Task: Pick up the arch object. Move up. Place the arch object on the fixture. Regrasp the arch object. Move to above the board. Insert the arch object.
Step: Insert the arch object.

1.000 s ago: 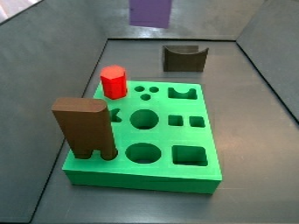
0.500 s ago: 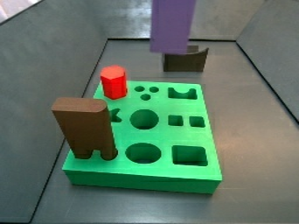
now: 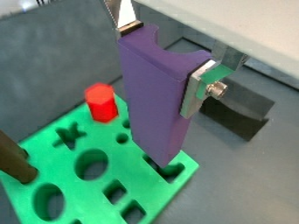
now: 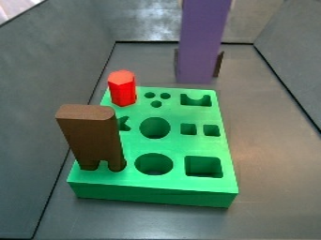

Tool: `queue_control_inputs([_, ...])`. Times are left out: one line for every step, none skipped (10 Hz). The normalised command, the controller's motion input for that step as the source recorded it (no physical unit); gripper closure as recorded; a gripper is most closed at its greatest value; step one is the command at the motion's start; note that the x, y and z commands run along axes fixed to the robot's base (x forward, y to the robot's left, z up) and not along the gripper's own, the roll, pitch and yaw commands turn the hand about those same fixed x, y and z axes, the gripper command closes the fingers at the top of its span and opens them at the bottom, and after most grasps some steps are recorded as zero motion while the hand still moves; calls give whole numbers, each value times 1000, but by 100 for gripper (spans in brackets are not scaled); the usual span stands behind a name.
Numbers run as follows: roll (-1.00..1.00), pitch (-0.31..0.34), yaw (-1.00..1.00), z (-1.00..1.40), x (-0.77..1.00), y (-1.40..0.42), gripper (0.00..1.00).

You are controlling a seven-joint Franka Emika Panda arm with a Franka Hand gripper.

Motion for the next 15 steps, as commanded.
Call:
queue_control_inputs([14, 0, 34, -483, 483, 14, 100])
queue_control_inputs([0, 0, 0, -297, 257, 40, 100])
queue_control_inputs([0, 10, -6, -209, 171, 117, 100])
queue_control_inputs([0, 0, 0, -134, 0, 137, 100])
queue_control_inputs([0, 0, 0, -134, 0, 51, 100])
queue_control_inputs([0, 0, 0, -117, 0, 0, 100])
queue_control_inputs([-47, 0, 0, -106, 0, 0, 100])
queue_control_inputs([0, 0, 0, -317, 0, 9, 100])
queue_control_inputs([0, 0, 0, -246, 0, 177, 100])
queue_control_inputs([-31, 0, 0, -223, 0, 166, 100])
queue_control_inputs([-110, 0, 6, -254, 0, 9, 100])
queue_control_inputs([-130, 0, 0, -237, 0, 0, 100])
queue_control_inputs([-154, 0, 0, -169, 0, 0, 100])
queue_control_inputs([-139, 0, 0, -97, 9, -37, 100])
queue_control_inputs([-190, 0, 0, -97, 0, -11, 100])
